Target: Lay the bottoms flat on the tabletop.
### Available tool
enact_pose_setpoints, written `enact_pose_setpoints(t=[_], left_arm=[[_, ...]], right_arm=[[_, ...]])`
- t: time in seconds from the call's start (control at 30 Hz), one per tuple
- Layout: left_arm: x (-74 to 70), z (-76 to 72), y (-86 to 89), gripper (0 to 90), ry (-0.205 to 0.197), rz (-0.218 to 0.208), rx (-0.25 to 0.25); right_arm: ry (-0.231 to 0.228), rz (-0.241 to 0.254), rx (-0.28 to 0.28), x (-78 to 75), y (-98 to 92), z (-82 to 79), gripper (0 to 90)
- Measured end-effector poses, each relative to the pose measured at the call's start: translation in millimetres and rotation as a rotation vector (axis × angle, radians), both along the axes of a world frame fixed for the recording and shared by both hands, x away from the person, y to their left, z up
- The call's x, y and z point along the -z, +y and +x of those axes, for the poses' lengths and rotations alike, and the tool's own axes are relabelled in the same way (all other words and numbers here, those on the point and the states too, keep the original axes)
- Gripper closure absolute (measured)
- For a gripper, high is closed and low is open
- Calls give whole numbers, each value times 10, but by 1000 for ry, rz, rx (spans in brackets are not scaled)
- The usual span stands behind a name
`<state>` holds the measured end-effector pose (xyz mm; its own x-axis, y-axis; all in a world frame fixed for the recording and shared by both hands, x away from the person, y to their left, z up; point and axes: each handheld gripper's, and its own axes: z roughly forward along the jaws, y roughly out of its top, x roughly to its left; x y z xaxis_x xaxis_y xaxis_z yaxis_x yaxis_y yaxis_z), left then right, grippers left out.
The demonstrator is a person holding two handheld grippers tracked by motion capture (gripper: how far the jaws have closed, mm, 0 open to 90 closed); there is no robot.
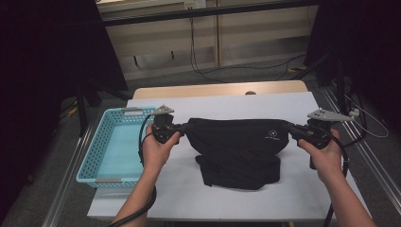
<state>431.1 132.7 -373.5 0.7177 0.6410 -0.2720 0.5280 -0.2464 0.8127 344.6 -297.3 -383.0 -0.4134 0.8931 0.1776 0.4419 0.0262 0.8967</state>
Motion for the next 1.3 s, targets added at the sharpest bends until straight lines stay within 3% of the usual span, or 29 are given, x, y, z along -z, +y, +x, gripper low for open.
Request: enact_pose_setpoints(t=[0.33,0.57,0.8,0.83,0.87,0.9,0.93,0.97,1.0,1.03,1.07,1.1,1.13,1.17,1.2,1.23,1.27,1.3], left_arm=[[70,79,-35,852,19,11,4],[89,205,-62,854,35,14,2],[97,389,-46,854,79,17,14],[92,440,-42,854,83,17,17],[82,497,-41,854,85,14,9],[21,664,-46,855,85,21,-1],[21,664,-46,855,85,21,-1],[-129,898,-95,855,63,32,-32],[-129,898,-95,855,63,32,-32],[-325,1127,-179,854,-1,31,-74],[-325,1127,-179,833,-1,31,-74],[-430,1290,-263,731,-51,31,-111],[-430,1290,-263,538,-51,31,-111],[-389,1346,-329,372,3,40,-144],[-389,1346,-329,337,3,40,-144],[-280,1273,-374,324,5,60,-127],[-280,1273,-374,279,5,60,-127],[-208,1224,-386,279,14,61,-109]], right_arm=[[-1,-27,15,56,27,65,864],[4,-26,25,130,55,202,864],[15,-25,17,99,111,357,864],[28,-20,18,65,125,461,864],[28,-20,18,65,125,461,864],[43,-24,36,21,135,615,865],[43,-24,36,21,135,615,865],[49,-32,68,-66,150,870,866],[49,-32,68,-66,150,870,866],[5,-29,130,-234,149,1251,865],[5,-29,130,-234,149,1251,865],[-36,38,184,-393,158,1599,698],[-36,38,184,-393,158,1599,698],[-49,39,252,-428,234,1765,454],[-49,39,252,-428,234,1765,454],[-9,-29,222,-325,364,1750,326],[26,-44,198,-252,424,1708,278],[26,-44,198,-252,424,1708,278]])
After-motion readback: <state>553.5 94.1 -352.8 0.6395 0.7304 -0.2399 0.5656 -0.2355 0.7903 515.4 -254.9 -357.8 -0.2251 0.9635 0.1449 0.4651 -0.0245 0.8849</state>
